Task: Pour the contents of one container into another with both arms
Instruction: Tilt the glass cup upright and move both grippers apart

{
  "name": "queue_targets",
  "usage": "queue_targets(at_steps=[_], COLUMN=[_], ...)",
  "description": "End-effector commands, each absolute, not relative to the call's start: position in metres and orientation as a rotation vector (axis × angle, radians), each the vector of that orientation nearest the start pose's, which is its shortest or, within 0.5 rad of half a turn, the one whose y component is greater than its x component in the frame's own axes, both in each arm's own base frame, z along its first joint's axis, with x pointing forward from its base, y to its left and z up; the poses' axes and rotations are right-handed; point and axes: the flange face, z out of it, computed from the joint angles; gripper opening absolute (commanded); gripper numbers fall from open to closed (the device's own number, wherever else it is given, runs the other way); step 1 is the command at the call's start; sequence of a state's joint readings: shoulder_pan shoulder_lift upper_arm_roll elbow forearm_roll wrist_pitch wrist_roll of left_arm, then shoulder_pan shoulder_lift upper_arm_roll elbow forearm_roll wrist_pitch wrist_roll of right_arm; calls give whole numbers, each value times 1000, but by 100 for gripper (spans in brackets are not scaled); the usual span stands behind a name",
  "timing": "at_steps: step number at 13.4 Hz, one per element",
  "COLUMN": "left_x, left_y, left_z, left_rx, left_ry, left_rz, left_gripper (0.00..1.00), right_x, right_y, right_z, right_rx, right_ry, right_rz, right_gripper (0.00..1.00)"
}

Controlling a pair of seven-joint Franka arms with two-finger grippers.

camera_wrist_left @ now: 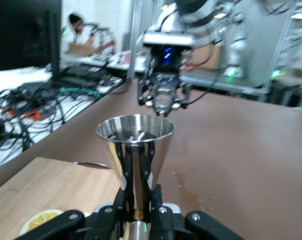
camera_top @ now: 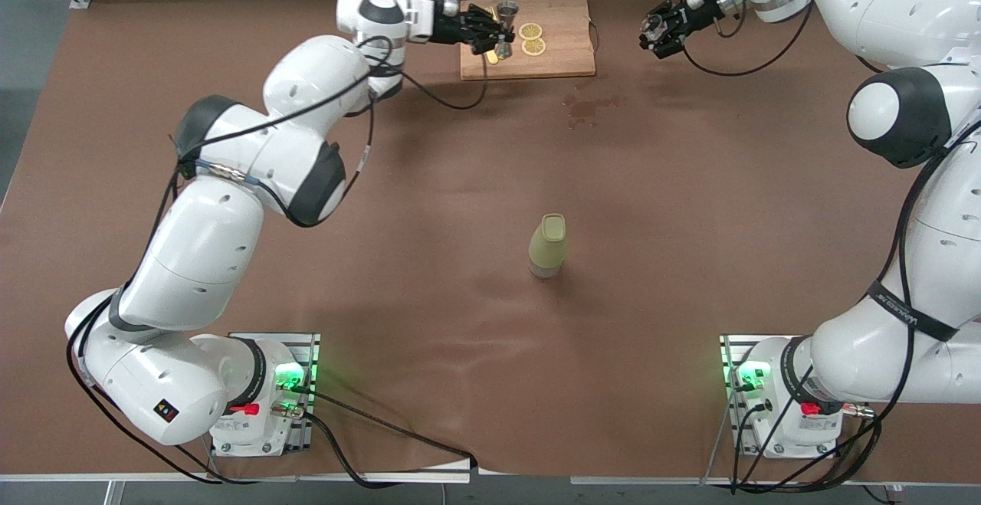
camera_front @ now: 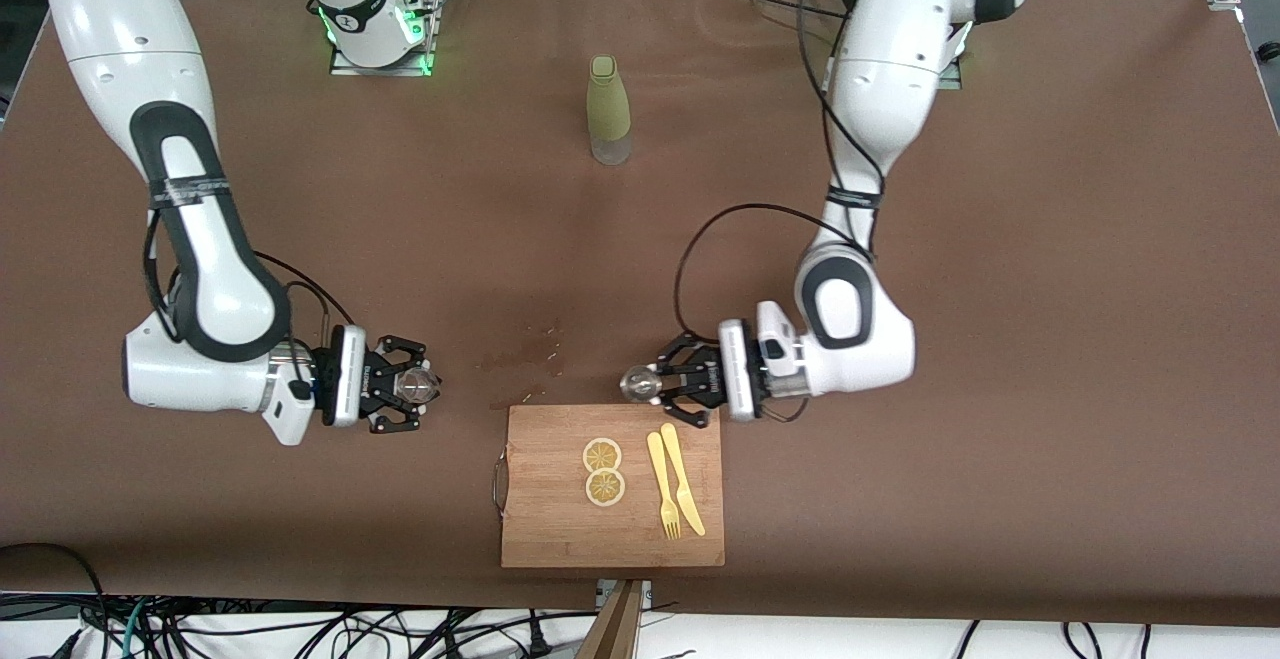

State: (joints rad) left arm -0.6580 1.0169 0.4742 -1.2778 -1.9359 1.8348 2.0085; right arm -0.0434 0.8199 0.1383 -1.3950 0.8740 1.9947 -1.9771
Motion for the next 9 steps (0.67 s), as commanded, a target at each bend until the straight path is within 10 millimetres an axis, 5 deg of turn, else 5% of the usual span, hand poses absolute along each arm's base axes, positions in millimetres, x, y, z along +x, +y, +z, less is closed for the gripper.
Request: queue_targets(at_steps=[1,4,9], left_x=[689,694,677], left_y=[-269,-188,-67], left_z=[209,216,212], left_rx=[1350,1273,1164], left_ry=[-1317,-1396,-1508], left_rz=[1020,930,791], left_gripper=[0,0,0], right_x=[701,672,635], right_y=[67,29,-29], right_z=[212,172,142], right_rx=[-1593,-1515,-1431], right_ry=[-1651,-1552,-1541], right_rz=[-816,-952,-1009], right_gripper=[20,20,20])
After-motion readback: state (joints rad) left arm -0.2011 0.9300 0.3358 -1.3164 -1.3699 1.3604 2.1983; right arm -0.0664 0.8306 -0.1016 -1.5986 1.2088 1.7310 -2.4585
